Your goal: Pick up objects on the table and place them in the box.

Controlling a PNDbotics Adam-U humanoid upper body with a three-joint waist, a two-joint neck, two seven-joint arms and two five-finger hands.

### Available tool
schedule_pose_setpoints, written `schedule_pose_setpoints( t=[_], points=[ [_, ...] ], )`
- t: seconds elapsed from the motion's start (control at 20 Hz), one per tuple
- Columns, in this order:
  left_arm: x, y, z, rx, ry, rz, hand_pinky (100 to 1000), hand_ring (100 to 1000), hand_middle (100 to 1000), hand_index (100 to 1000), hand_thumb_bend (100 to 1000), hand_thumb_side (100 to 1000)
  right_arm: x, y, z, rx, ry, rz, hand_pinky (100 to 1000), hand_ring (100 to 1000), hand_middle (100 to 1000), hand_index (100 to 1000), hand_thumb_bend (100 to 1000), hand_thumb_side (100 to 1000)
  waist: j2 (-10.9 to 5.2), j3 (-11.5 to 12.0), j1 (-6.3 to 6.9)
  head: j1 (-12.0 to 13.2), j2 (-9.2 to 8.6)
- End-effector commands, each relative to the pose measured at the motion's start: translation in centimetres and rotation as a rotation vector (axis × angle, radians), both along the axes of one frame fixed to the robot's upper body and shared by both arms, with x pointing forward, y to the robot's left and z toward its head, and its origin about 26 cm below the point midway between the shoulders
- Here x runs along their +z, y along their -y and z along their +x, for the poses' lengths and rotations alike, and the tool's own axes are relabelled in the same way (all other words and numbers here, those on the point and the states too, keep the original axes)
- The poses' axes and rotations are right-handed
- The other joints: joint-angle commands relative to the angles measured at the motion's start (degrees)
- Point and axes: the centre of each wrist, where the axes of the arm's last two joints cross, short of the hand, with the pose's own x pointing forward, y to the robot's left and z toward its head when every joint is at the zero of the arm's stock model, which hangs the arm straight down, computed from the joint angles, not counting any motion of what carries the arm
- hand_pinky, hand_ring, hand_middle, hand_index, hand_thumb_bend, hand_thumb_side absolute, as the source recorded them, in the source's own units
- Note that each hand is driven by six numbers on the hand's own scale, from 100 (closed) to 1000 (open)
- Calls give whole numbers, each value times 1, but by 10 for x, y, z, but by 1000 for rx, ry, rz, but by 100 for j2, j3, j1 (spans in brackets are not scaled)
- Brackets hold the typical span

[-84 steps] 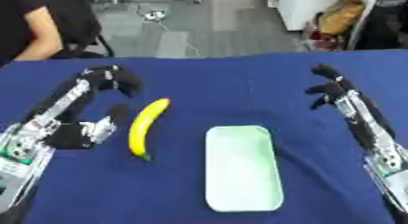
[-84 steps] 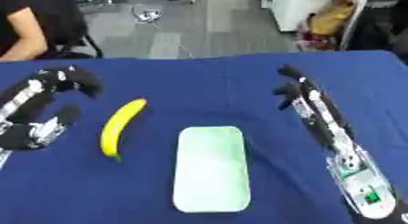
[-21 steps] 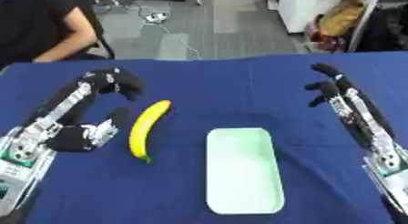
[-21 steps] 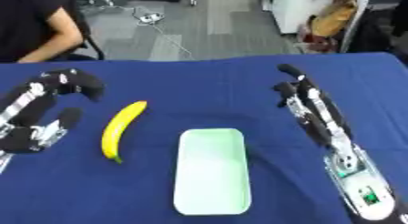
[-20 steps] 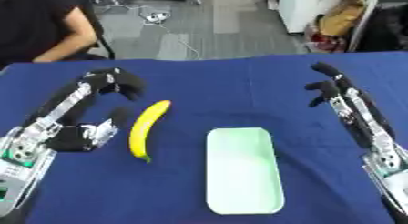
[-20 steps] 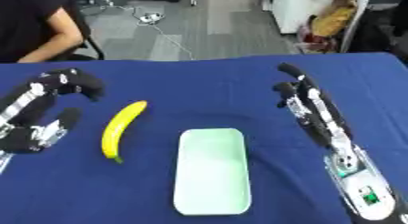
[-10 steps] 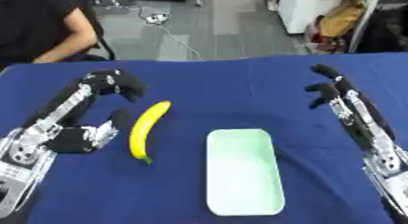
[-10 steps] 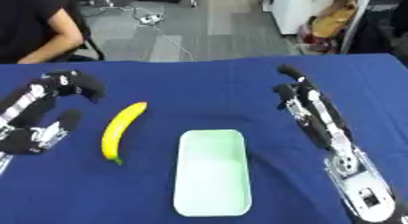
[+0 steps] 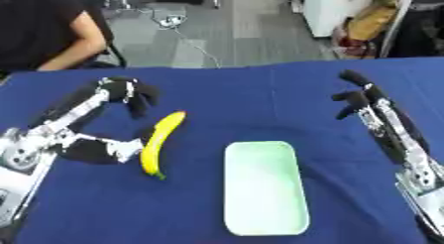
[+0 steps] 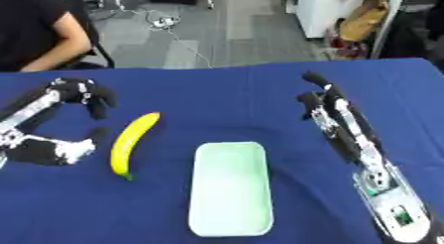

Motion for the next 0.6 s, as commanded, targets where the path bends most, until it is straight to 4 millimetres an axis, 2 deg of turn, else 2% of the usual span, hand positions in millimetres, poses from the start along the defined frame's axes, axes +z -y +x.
schedule_pose_setpoints(
  t=[0.05, 0.2, 0.25, 0.35, 0.4, 0.5, 0.6],
  points=[
    [17, -4, -1, 71, 29, 122, 487, 570, 625, 807, 100, 237, 7, 3, -1, -5, 21, -13, 558, 760, 935, 989, 333, 932, -156, 24, 14, -61, 2],
    [17, -4, 1, 89, 21, 143, 493, 571, 624, 803, 100, 275, 7, 3, -1, -7, 20, -16, 558, 760, 935, 990, 331, 933, -169, 24, 29, -76, 4],
    [17, -5, 3, 96, 14, 143, 489, 566, 619, 796, 100, 330, 7, 4, -1, -9, 19, -16, 558, 760, 935, 990, 329, 933, -173, 23, 35, -80, 6],
    [14, -6, 8, 113, -10, 136, 478, 554, 608, 785, 100, 383, 6, 5, -2, -11, 15, -17, 558, 760, 935, 990, 328, 934, -184, 25, 49, -82, 16],
    [13, -6, 12, 122, -27, 132, 466, 539, 599, 782, 100, 457, 5, 5, -2, -13, 12, -18, 558, 760, 936, 990, 324, 935, -192, 31, 55, -81, 23],
    [10, -6, 22, 154, -61, 133, 461, 531, 589, 775, 100, 505, 3, 5, -2, -14, 8, -17, 558, 760, 936, 990, 323, 936, -213, 46, 67, -78, 34],
    [4, -7, 38, 213, -102, 144, 462, 532, 573, 763, 100, 514, 1, 5, -2, -14, 1, -18, 557, 760, 936, 990, 321, 936, -242, 62, 75, -61, 47]
  ],
)
